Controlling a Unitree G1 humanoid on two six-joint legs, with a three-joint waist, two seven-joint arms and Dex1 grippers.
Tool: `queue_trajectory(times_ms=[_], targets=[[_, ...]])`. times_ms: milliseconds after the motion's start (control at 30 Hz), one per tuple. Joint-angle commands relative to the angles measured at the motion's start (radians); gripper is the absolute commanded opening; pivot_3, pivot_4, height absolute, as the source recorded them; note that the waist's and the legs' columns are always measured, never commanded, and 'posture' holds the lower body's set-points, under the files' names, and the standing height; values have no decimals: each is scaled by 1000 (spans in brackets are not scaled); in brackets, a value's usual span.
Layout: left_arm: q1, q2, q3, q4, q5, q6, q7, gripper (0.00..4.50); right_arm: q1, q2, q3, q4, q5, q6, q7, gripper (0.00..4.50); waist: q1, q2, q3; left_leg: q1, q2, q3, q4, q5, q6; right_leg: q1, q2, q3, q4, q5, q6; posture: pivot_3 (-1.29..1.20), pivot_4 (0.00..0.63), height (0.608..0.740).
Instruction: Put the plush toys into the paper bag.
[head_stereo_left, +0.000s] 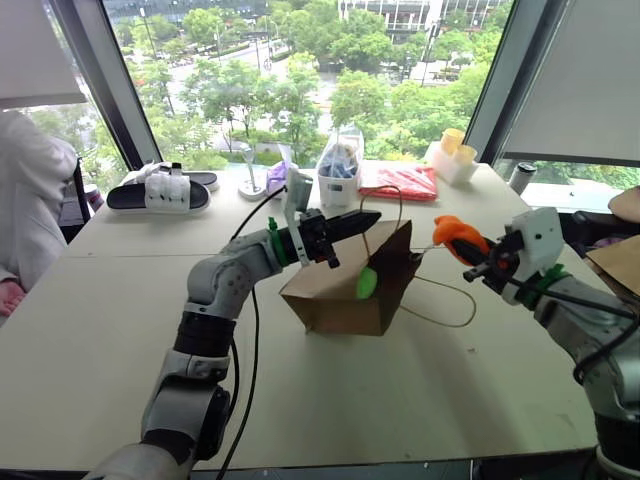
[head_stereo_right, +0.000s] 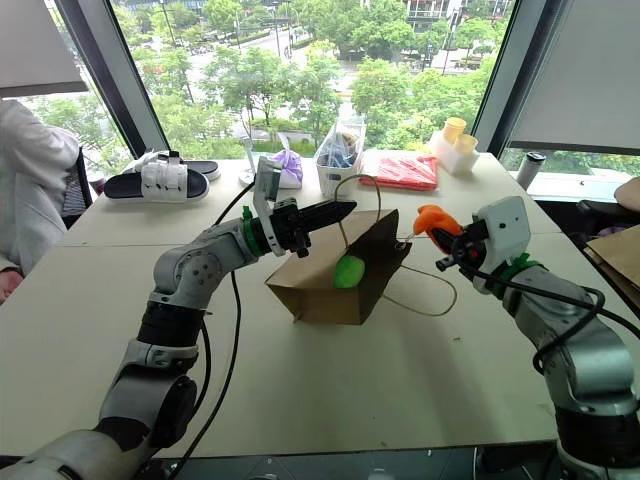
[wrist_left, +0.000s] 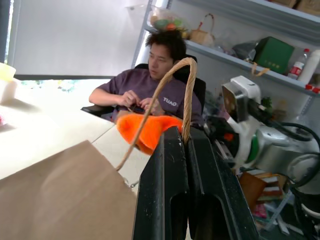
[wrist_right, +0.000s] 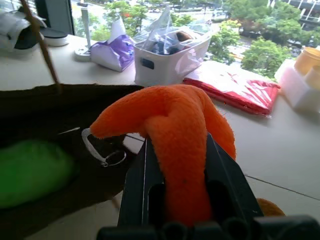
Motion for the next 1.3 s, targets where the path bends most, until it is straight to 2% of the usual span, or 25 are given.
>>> queue_trajectory(times_ms=[33, 333, 533, 800, 1233, 1267, 1300], targets=[[-29, 0, 12, 2, -19, 0, -18, 0, 43, 3, -50, -149, 142, 105, 12, 67, 4, 0, 0, 0, 0, 0, 0, 0, 0, 0, 0, 0, 0, 0, 0, 0, 150, 740], [-34, -12, 2, 4, -23, 12, -39, 0, 20, 47, 45, -169, 188, 151, -35, 67, 5, 0, 0, -1, 0, -1, 2, 0, 0, -1, 0, 0, 0, 0, 0, 0, 150, 740], [-24, -15, 8, -22, -39, 33, -45, 0, -65, 17, 170, 16, 49, 116, -32, 67, 5, 0, 0, -1, 0, 0, 1, 0, 0, -1, 0, 0, 1, 0, 0, 0, 150, 740], [-15, -9, 21, -52, -63, 45, -31, 0, -217, 104, 173, 280, 34, 109, -6, 67, 2, 0, 0, -1, 0, 0, 1, 0, 0, -2, 0, 0, 1, 0, 0, 0, 150, 740], [-5, -9, 22, -62, -79, 49, -7, 0, -310, 176, 280, 328, -19, 99, 44, 67, 3, 0, 0, -2, 0, -1, 0, 0, -1, -3, 0, 0, 1, 0, 0, 0, 150, 740], [-6, -9, 24, -57, -79, 47, -5, 0, -308, 163, 291, 317, -27, 91, 60, 1084, 3, 0, 0, -2, 0, -1, 0, 0, -1, -3, 0, 0, 1, 0, 0, 0, 150, 740], [-8, -9, 26, -51, -77, 43, -2, 0, -305, 155, 295, 307, -32, 88, 68, 1465, 4, 0, 0, -2, 0, -1, 0, 0, -1, -3, 0, 0, 1, 0, 0, 0, 150, 740]])
